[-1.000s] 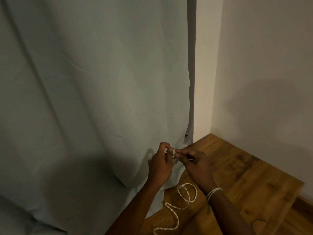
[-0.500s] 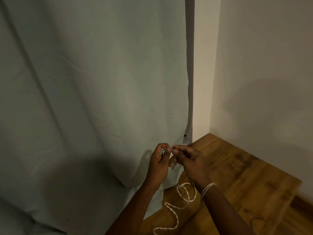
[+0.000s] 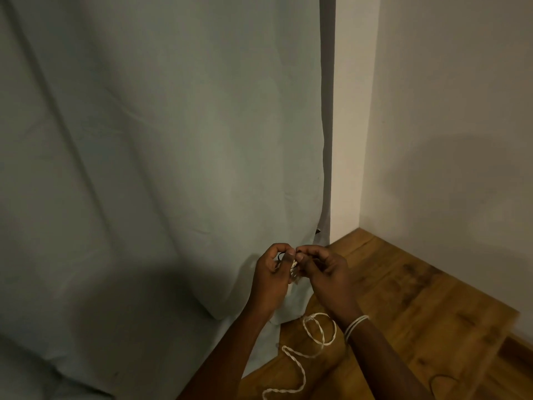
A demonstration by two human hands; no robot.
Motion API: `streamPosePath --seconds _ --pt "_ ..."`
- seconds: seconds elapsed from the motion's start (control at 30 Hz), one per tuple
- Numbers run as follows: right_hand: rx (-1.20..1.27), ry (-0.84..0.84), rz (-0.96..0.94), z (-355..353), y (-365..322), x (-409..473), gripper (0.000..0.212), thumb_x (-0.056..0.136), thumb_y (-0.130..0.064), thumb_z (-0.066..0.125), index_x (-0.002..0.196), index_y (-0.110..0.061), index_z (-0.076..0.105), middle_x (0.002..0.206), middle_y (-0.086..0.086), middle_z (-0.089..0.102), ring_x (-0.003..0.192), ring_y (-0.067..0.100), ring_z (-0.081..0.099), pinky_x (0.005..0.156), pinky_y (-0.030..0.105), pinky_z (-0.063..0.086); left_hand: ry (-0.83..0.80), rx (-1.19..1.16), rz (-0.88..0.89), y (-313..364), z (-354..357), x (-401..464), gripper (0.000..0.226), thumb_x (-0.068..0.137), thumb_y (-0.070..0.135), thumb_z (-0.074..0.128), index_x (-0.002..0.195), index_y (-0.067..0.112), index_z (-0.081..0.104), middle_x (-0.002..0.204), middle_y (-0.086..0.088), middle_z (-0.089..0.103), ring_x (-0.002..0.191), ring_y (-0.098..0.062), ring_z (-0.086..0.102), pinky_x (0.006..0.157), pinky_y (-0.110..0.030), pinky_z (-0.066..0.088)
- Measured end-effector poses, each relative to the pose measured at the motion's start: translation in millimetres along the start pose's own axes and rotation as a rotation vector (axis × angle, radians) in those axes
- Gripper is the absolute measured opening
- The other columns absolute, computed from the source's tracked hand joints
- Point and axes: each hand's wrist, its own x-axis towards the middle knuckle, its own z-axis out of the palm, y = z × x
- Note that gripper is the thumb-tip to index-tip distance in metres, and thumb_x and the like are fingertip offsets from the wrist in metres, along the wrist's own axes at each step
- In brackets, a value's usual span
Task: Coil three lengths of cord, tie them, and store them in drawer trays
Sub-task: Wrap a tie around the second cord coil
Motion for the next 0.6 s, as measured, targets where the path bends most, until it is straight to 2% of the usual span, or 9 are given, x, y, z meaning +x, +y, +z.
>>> streamPosePath --seconds 0.13,0.27,0.37,0.47,0.6 --pt "-0.034 0.006 -0.045 2.5 0.5 1.7 0.014 0.093 -0.009 0.065 0.102 -0.012 0.075 0.09 0.0 0.076 0.078 0.018 0.073 0.071 0.033 0.062 -0.009 -0.017 0.0 0.2 -0.9 1.3 0.024 0.095 0.039 0.055 0.107 0.02 0.062 0.099 -0.007 0.072 0.088 -0.02 0.071 0.07 -0.029 0.06" --pt "-0.059 -0.088 -0.026 -3.5 0.0 7.8 0.013 0.091 -0.01 0.068 0.1 -0.01 0.077 0.088 0.001 0.077 0.077 0.02 0.074 0.072 0.038 0.063 -0.044 0.02 -0.007 2.2 -7.8 0.9 0.015 0.097 0.035 0.054 0.099 0.023 0.062 0.083 -0.002 0.066 0.067 -0.009 0.06 0.054 -0.013 0.046" --pt "-0.068 -0.135 -0.008 -7.1 -2.4 11.5 0.013 0.087 -0.009 0.071 0.099 -0.008 0.078 0.086 0.003 0.078 0.073 0.02 0.074 0.069 0.036 0.063 -0.06 0.029 -0.031 2.7 -11.7 0.3 0.015 0.096 0.036 0.054 0.096 0.024 0.063 0.079 0.001 0.066 0.063 -0.007 0.058 0.052 -0.011 0.044" --pt "0.004 -0.119 0.025 -8.2 -5.5 12.5 0.017 0.084 -0.001 0.072 0.1 -0.002 0.075 0.08 0.003 0.078 0.068 0.02 0.074 0.064 0.028 0.062 -0.061 0.018 -0.072 5.8 -12.1 -0.1 0.018 0.097 0.031 0.055 0.097 0.016 0.065 0.07 0.005 0.063 0.055 -0.004 0.058 0.045 -0.009 0.041" --pt "-0.003 -0.146 0.018 -11.6 -6.0 14.4 0.014 0.081 0.001 0.074 0.095 0.0 0.076 0.078 0.005 0.078 0.066 0.017 0.074 0.064 0.026 0.061 -0.066 -0.004 -0.071 9.9 -13.2 -2.0 0.018 0.096 0.025 0.057 0.096 0.009 0.066 0.072 0.002 0.066 0.048 0.002 0.059 0.043 -0.009 0.04"
